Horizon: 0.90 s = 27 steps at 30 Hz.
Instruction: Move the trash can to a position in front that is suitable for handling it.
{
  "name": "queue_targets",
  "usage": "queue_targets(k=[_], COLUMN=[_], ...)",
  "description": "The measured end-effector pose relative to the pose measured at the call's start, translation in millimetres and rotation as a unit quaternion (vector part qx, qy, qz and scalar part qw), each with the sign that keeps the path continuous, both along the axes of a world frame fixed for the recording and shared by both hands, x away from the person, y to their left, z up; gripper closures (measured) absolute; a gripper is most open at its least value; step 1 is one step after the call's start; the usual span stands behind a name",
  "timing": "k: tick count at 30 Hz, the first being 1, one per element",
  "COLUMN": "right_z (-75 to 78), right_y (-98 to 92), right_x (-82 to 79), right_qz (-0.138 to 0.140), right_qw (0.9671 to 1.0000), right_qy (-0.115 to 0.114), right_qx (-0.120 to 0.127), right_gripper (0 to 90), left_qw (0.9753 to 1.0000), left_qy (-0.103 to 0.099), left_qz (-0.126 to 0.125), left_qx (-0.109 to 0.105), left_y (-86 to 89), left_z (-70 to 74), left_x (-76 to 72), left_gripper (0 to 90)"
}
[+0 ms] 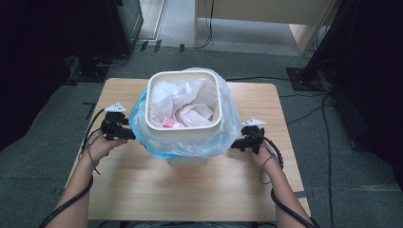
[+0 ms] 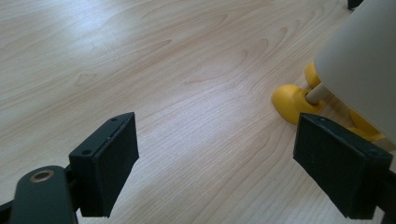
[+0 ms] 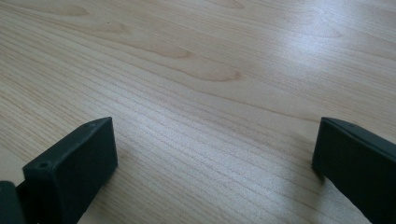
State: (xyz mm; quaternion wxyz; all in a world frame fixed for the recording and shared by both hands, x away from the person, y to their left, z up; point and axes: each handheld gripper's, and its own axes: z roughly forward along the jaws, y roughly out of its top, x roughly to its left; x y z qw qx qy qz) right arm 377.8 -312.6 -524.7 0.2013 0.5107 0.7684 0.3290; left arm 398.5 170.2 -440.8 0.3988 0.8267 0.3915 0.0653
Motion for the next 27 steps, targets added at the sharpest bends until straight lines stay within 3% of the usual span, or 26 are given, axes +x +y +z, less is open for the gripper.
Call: queue_targets(k=[9, 12, 15, 22, 27], right_z=[0.0, 0.0, 0.0, 0.0, 0.0], right_y=[0.0, 0.1, 0.1, 0.1, 0.1], right_x=[0.0, 0.0, 0.0, 0.0, 0.0], right_qz=[0.0, -0.001, 0.0, 0.0, 0.0], right_qw=[1.0, 1.0, 1.0, 1.0, 1.0], right_qy=[0.0, 0.0, 0.0, 0.0, 0.0], right_qx=[0.0, 0.001, 0.001, 0.001, 0.001], right_gripper=[0.0, 0.0, 0.0, 0.0, 0.0], left_qw=[0.9999, 0.9993, 0.999, 0.9996, 0.9995], left_qy=[-0.014, -0.036, -0.041, -0.022, -0.008], left_qz=[-0.003, -0.006, -0.008, -0.01, -0.004], left_qx=[-0.005, -0.013, -0.018, -0.014, -0.029], left_y=[-1.6, -1.6, -2.3, -3.9, -2.8], left_z=[5.0, 6.8, 9.6, 16.6, 20.9], left_x=[-2.4, -4.0, -4.9, -5.4, -4.7], left_gripper=[13.6, 13.7, 15.8, 15.8, 15.8])
